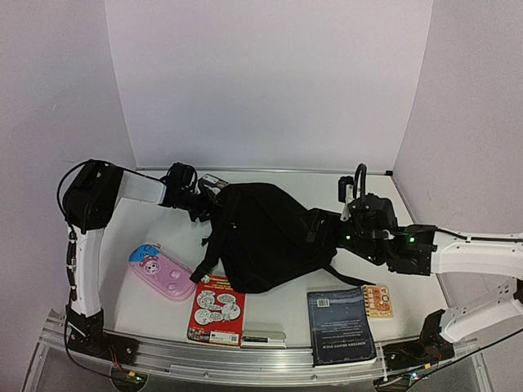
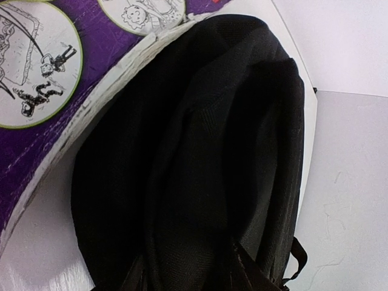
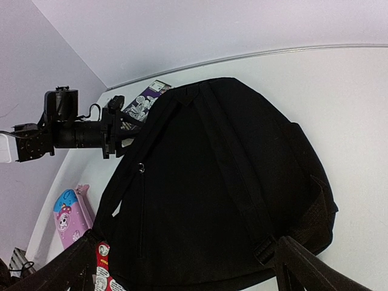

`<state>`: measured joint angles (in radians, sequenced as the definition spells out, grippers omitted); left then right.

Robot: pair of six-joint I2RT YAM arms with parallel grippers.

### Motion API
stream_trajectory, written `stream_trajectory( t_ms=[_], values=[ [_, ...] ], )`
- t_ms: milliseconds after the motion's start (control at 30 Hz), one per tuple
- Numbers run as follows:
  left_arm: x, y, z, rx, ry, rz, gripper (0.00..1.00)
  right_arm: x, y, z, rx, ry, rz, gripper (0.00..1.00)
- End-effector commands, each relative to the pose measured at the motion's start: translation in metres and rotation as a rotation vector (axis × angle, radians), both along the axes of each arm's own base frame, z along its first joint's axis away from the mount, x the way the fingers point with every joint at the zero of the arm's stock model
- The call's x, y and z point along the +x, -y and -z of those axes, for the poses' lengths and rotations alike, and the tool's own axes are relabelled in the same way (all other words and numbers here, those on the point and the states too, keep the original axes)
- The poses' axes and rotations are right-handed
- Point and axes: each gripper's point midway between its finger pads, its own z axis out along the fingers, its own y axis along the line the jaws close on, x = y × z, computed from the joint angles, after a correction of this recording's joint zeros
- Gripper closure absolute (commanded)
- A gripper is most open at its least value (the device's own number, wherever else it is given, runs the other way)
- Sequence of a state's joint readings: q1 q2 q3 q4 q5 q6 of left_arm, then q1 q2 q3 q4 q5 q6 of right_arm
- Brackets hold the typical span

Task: Pack the student bag
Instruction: Adjust the student bag at the center of the board.

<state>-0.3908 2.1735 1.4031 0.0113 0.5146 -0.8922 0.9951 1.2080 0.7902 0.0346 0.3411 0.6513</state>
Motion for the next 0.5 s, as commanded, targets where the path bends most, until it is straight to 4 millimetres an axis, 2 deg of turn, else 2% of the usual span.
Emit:
stream_trajectory(
  t_ms=[0,67,100,133,200,300,467],
  values=[
    [0.015,0.011,-0.014,-0.045,0.048,0.014,0.57,-0.001,0.013,-0.014,0.053,0.025,0.042,0.02],
    [0.017,0.014,-0.015,-0.065,0.054,0.026,0.70,-0.002,0.017,-0.015,0.056,0.027,0.048,0.02],
    [0.018,0.017,-0.019,-0.080,0.062,0.033,0.79,-0.003,0.018,-0.015,0.057,0.028,0.051,0.02],
    [0.019,0.019,-0.024,-0.095,0.075,0.041,0.88,-0.003,0.019,-0.015,0.059,0.028,0.054,0.02],
    [0.021,0.021,-0.048,-0.114,0.135,0.049,0.97,-0.004,0.022,-0.017,0.063,0.031,0.057,0.02],
    [0.025,0.018,-0.090,-0.105,0.265,0.060,1.00,-0.004,0.025,-0.021,0.066,0.038,0.066,0.02],
    [0.022,0.012,-0.190,-0.089,0.514,0.078,1.00,-0.001,0.028,-0.024,0.046,0.049,0.090,0.02]
  ],
)
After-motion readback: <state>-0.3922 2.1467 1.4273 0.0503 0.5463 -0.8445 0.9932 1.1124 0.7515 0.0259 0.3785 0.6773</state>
